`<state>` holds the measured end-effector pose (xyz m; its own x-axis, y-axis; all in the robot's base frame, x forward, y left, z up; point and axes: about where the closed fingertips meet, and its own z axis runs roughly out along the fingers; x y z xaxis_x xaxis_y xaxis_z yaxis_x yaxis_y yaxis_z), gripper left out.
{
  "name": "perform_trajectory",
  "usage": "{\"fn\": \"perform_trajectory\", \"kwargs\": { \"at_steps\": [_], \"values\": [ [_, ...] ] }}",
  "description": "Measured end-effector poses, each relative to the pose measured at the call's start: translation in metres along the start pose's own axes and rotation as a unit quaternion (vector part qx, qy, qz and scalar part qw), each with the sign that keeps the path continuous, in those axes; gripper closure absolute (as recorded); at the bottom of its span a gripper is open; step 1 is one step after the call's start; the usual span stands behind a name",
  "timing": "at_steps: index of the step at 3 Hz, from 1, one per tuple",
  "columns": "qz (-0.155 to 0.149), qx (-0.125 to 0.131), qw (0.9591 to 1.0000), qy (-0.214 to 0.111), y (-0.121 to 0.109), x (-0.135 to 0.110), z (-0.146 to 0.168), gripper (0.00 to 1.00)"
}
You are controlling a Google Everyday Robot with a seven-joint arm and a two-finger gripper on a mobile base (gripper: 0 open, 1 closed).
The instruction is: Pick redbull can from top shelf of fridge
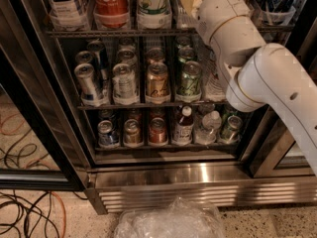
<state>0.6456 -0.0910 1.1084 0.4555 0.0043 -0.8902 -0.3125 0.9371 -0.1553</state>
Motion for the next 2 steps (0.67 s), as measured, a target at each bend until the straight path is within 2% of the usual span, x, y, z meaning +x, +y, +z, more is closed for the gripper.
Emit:
{"fn": "perform_trajectory", "kwargs": {
  "at_steps": [1, 2],
  "values": [
    [0.004, -0.008, 0.9999, 0.009, 0.0008, -0.0020, -0.0012, 1.00],
    [0.014, -0.026, 0.9992, 0.029, -0.0070, -0.0099, -0.0081, 1.00]
  ]
}}
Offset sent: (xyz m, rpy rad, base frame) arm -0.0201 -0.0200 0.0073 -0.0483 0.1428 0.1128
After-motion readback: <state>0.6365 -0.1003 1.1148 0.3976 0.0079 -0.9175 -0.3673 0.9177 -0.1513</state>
